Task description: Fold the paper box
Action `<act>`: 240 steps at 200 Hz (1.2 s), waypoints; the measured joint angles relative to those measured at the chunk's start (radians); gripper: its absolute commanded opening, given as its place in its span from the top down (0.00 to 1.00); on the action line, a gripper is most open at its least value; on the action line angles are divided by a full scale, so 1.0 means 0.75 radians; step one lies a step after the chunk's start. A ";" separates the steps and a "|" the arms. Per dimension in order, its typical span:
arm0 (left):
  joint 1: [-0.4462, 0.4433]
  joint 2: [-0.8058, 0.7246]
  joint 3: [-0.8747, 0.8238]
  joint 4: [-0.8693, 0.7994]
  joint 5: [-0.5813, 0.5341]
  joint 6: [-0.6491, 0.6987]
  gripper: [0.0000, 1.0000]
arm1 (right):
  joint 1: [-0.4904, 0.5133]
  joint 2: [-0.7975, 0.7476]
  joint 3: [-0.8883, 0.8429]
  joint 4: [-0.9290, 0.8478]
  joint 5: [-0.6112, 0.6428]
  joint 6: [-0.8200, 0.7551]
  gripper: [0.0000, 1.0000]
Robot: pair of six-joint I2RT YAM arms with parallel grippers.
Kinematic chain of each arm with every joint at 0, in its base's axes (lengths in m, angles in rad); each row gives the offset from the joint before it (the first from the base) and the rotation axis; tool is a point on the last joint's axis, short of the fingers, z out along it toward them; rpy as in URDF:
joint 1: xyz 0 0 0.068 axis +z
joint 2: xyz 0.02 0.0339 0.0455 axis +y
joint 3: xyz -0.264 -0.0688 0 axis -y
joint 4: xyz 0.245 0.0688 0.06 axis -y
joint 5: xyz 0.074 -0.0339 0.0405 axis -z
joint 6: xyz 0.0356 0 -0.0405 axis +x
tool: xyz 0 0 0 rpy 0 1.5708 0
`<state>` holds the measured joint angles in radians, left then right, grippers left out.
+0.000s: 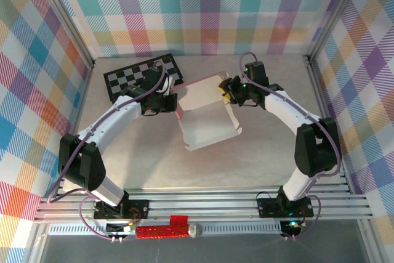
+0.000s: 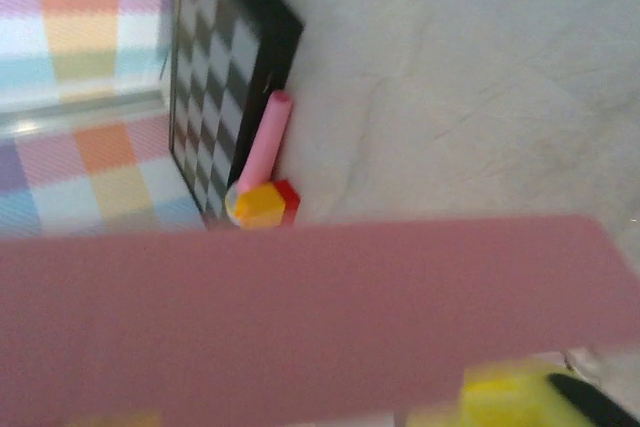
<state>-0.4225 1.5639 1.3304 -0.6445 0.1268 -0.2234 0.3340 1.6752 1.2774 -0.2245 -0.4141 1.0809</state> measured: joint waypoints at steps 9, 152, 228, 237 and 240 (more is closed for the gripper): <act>0.010 0.000 0.003 0.001 0.009 -0.004 1.00 | -0.010 -0.014 0.039 -0.043 -0.041 -0.076 0.54; 0.263 0.090 0.080 0.021 0.592 0.132 1.00 | -0.458 -0.136 0.051 0.225 -0.687 -0.565 0.65; 0.281 0.180 0.124 0.022 0.759 0.181 1.00 | -0.363 -0.014 0.132 0.153 -0.910 -0.859 0.62; 0.281 0.180 0.125 0.022 0.763 0.181 1.00 | -0.347 -0.007 0.152 0.121 -0.911 -0.902 0.62; 0.281 0.180 0.125 0.022 0.763 0.181 1.00 | -0.344 -0.006 0.155 0.113 -0.911 -0.912 0.62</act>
<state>-0.2115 1.6989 1.4242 -0.6277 0.6991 -0.0875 0.0761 1.6711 1.3937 -0.1398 -1.0977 0.3969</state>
